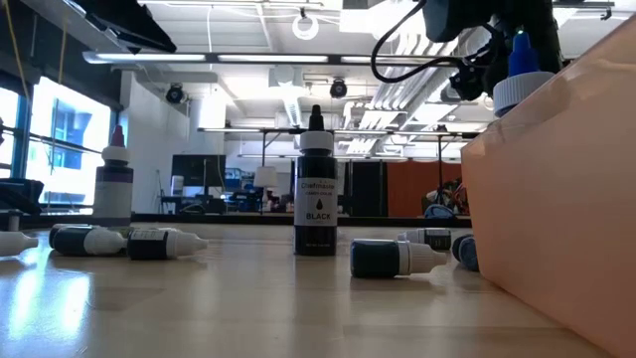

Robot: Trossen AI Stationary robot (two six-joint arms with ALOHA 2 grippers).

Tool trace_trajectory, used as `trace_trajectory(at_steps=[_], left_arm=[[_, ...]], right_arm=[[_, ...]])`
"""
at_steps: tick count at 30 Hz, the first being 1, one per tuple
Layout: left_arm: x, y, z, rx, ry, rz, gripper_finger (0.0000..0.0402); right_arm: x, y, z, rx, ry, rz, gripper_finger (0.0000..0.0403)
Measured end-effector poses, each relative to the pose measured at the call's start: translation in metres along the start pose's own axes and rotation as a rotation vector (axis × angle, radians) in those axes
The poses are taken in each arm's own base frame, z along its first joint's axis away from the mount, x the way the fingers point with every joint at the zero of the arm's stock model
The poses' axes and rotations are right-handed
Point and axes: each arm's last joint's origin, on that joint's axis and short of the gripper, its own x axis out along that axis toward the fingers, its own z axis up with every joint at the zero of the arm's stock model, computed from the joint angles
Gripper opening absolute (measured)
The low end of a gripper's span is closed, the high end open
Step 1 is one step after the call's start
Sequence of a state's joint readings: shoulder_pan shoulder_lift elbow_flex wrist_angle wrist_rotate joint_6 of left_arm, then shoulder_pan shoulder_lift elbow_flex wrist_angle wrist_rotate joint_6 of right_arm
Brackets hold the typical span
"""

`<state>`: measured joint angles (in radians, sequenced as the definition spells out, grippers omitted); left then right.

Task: Pick & Place food coloring
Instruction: Put the large pink food coloring bottle into the orange bin

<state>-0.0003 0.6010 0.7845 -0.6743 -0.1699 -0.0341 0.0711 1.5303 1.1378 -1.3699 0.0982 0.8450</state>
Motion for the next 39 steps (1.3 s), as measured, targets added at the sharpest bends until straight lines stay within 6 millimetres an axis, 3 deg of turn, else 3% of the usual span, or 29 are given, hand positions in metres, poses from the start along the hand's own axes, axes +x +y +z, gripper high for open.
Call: trace_trajectory(at_steps=[18,39], left_arm=[[0.0,-0.0001,-0.0001,0.0,0.001,-0.002,0.0108],[-0.0001,-0.0001,-0.0001,0.0,0.001,-0.001,0.0108]], right_arm=[[-0.0001,-0.0001,0.0003,-0.019,-0.015,-0.009,0.012],[-0.0001,0.0015,0.0003,-0.008,0.005,0.024,0.0119]])
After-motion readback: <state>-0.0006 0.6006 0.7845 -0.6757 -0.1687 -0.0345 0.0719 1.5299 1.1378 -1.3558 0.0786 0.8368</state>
